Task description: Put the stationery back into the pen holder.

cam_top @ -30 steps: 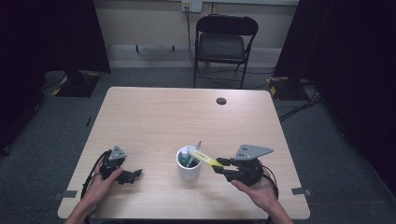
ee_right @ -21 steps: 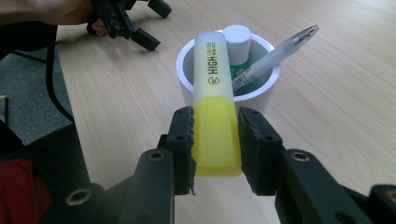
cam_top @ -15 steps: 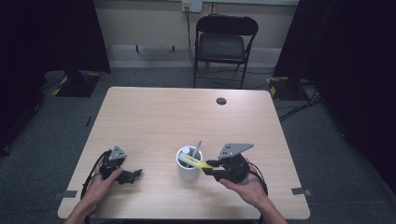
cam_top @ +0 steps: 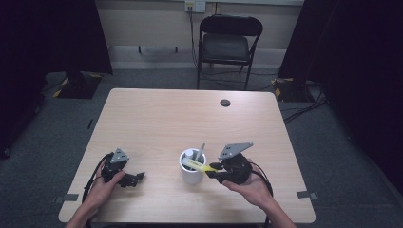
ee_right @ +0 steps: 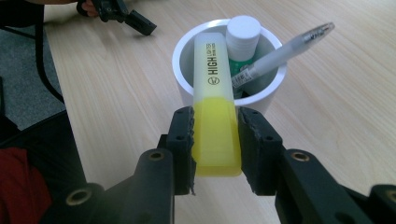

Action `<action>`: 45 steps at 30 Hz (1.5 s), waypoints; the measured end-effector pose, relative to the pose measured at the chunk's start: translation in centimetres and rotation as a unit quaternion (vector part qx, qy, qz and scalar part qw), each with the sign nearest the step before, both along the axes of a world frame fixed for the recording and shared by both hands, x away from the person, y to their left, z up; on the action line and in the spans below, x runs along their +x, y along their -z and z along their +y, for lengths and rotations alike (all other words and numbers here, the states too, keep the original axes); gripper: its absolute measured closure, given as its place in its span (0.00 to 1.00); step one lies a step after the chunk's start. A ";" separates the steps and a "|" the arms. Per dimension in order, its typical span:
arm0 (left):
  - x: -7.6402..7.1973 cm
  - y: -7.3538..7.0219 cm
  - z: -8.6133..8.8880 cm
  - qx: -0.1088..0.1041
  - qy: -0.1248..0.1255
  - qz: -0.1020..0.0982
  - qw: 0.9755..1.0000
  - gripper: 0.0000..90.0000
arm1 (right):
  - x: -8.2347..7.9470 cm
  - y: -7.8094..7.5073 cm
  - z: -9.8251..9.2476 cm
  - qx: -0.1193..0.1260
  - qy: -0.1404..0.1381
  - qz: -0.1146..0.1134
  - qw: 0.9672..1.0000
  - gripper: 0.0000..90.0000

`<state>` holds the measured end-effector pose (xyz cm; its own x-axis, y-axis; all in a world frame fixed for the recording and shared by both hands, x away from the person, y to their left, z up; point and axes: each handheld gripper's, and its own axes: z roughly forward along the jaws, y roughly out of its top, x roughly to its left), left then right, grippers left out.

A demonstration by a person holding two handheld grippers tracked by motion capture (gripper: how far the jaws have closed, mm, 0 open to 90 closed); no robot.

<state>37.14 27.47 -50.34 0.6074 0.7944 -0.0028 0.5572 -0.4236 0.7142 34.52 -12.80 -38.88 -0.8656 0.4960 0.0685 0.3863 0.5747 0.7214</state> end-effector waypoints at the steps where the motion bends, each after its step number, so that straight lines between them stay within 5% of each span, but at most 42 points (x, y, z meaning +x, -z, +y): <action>1: 0.0 0.0 0.0 0.000 0.000 0.000 1.000 0.00 | 0.1 -0.1 0.2 -0.001 -0.001 -0.001 1.000 0.75; 26: 0.0 0.0 0.0 0.000 0.000 0.000 1.000 0.00 | 1.7 -2.1 1.9 0.020 0.001 -0.027 0.999 0.75; 33: 0.0 0.0 0.0 0.000 0.000 0.000 1.000 0.00 | 2.6 -1.7 3.0 0.037 -0.008 -0.029 0.999 0.76; 36: 0.0 0.0 0.0 0.001 0.000 0.000 1.000 0.00 | 3.3 -1.6 3.6 0.062 -0.010 -0.027 0.998 0.76; 45: 0.0 0.0 0.0 0.001 0.000 0.000 1.000 0.00 | 4.5 -1.0 5.2 0.071 -0.009 -0.024 0.997 0.76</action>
<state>37.13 27.48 -50.33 0.6080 0.7940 -0.0014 0.5567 -0.4251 0.7137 39.03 -7.55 -37.89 -0.8785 0.4682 0.0952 0.3399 0.4723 0.8133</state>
